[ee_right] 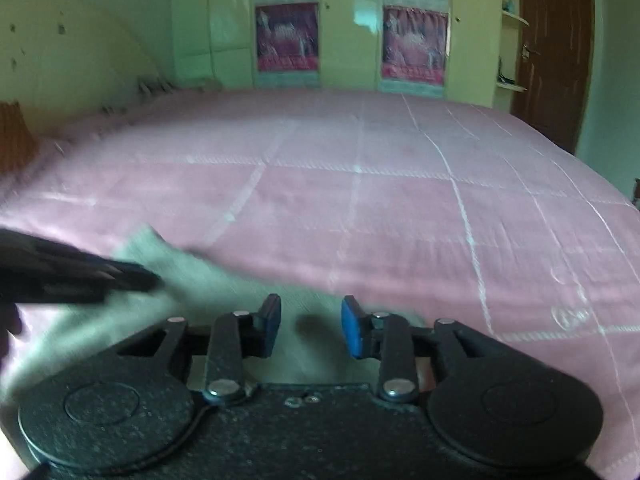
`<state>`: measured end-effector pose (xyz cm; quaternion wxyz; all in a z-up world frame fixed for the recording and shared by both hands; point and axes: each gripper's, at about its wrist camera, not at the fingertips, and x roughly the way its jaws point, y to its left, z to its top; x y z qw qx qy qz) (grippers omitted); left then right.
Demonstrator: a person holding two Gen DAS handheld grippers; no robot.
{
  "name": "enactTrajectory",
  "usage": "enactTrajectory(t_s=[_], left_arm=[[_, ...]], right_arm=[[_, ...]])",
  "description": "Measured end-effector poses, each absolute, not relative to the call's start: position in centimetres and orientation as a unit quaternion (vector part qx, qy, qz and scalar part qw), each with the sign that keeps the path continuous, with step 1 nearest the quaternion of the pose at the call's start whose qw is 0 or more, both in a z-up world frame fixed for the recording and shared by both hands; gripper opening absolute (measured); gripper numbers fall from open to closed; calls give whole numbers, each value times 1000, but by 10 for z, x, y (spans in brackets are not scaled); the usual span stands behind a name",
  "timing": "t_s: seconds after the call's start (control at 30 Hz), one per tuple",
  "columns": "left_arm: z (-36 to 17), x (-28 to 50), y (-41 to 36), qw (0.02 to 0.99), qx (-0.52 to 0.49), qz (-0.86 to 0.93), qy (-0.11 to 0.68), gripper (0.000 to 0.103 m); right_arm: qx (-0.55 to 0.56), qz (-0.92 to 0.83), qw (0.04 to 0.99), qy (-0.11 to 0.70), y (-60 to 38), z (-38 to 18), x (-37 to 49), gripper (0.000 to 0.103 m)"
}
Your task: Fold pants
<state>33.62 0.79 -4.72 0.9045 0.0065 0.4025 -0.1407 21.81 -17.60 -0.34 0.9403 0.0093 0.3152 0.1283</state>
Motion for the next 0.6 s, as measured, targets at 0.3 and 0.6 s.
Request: enactTrajectory(t_s=[0.3,0.6], left_arm=[[-57,323,-3,912,36,-124,389,28],[-32,291,12,923,47,-106,368,28]], right_arm=[[-28,122,923,364,-159,-37,230,36],[-50,120,924,360,-157,-28,221,36]])
